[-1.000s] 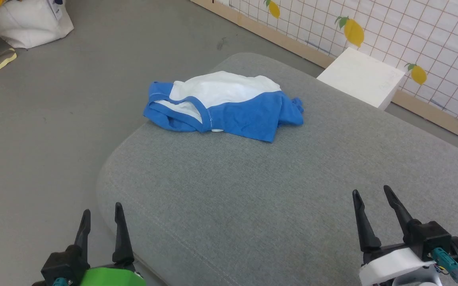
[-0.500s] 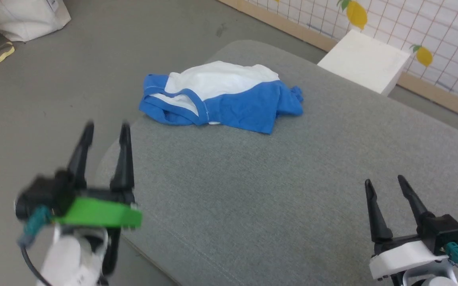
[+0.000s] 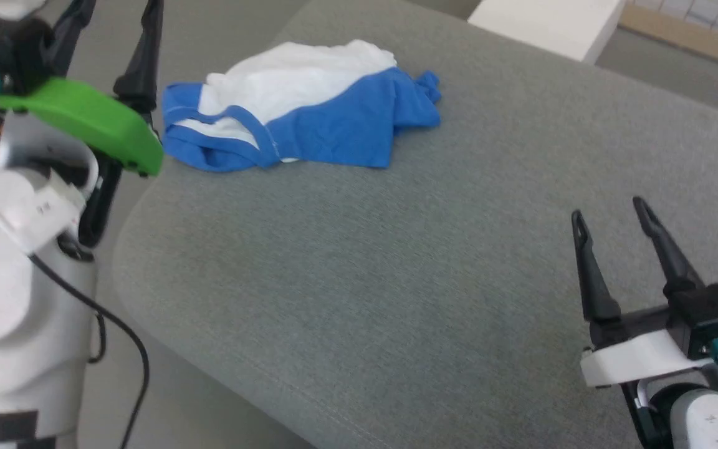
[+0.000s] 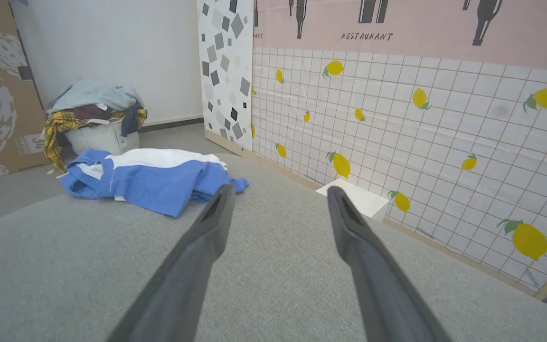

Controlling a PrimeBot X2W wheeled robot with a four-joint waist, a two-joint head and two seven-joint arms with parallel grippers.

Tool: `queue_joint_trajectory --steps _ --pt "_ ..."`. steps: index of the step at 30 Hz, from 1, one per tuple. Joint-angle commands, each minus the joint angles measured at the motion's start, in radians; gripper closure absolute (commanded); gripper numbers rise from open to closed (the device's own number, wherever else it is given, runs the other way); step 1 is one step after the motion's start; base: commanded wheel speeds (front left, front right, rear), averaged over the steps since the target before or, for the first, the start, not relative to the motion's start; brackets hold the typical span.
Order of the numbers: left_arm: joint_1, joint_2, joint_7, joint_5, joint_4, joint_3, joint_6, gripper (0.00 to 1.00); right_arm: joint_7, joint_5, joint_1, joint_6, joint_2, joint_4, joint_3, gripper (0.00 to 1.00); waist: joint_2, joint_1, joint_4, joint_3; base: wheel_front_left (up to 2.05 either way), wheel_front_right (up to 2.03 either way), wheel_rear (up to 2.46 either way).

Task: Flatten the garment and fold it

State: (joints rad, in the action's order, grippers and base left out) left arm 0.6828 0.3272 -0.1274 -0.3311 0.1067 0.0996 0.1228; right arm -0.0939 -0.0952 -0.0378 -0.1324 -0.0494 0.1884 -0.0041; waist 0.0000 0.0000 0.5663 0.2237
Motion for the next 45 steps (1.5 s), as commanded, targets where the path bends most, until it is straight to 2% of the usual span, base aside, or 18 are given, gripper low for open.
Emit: queue_joint_trajectory --steps 1,9,17,30,36,37,38,39,42,45 --pt "0.039 0.02 -0.014 -0.014 0.026 0.015 0.004 0.0 0.015 -0.018 -0.023 0.002 -0.001 0.029 0.005 0.0 0.0 0.0 -0.072 0.122 0.0 0.0 0.0" --pt "0.151 0.081 -0.055 -0.043 0.19 0.065 0.007 0.0 0.08 -0.036 -0.088 0.002 -0.039 0.13 0.041 0.0 0.0 0.0 -0.133 0.265 0.0 0.0 0.0" --pt "0.189 0.084 -0.062 -0.067 0.316 0.089 0.007 0.0 0.111 -0.014 -0.125 0.002 -0.072 0.186 0.05 0.0 0.0 0.0 -0.183 0.354 0.0 0.0 0.0" --pt "0.173 0.146 -0.159 -0.073 0.439 0.139 0.008 0.0 0.124 0.011 -0.154 0.002 -0.081 0.207 0.037 0.0 0.0 0.0 -0.257 0.418 0.0 0.0 0.0" --pt "0.128 0.17 -0.152 -0.066 0.477 0.145 -0.005 0.0 0.12 0.021 -0.16 0.002 -0.075 0.198 0.038 0.0 0.0 0.0 -0.291 0.412 0.0 0.0 0.0" --pt "0.126 0.175 -0.138 -0.058 0.481 0.143 -0.016 0.1 0.12 0.02 -0.159 0.002 -0.076 0.198 0.034 0.0 0.0 0.0 -0.293 0.411 0.0 0.0 0.0" --pt "0.127 0.182 -0.127 -0.048 0.485 0.151 -0.017 0.84 0.121 0.021 -0.158 0.002 -0.078 0.198 0.03 0.0 0.0 0.0 -0.295 0.409 0.0 0.0 0.0" --pt "0.129 0.184 -0.119 -0.045 0.49 0.151 -0.018 1.0 0.121 0.021 -0.158 0.002 -0.079 0.197 0.028 0.0 0.0 0.0 -0.296 0.407 0.0 0.0 0.0" --pt "0.161 0.184 -0.056 -0.057 0.494 0.118 -0.043 1.0 0.12 0.022 -0.156 0.002 -0.076 0.202 0.012 0.0 0.0 0.0 -0.286 0.398 0.0 0.0 0.0" --pt "0.192 0.209 -0.049 -0.067 0.516 0.107 -0.035 1.0 0.112 0.023 -0.153 0.002 -0.072 0.195 -0.001 0.0 0.0 0.0 -0.275 0.377 0.0 0.0 0.0"
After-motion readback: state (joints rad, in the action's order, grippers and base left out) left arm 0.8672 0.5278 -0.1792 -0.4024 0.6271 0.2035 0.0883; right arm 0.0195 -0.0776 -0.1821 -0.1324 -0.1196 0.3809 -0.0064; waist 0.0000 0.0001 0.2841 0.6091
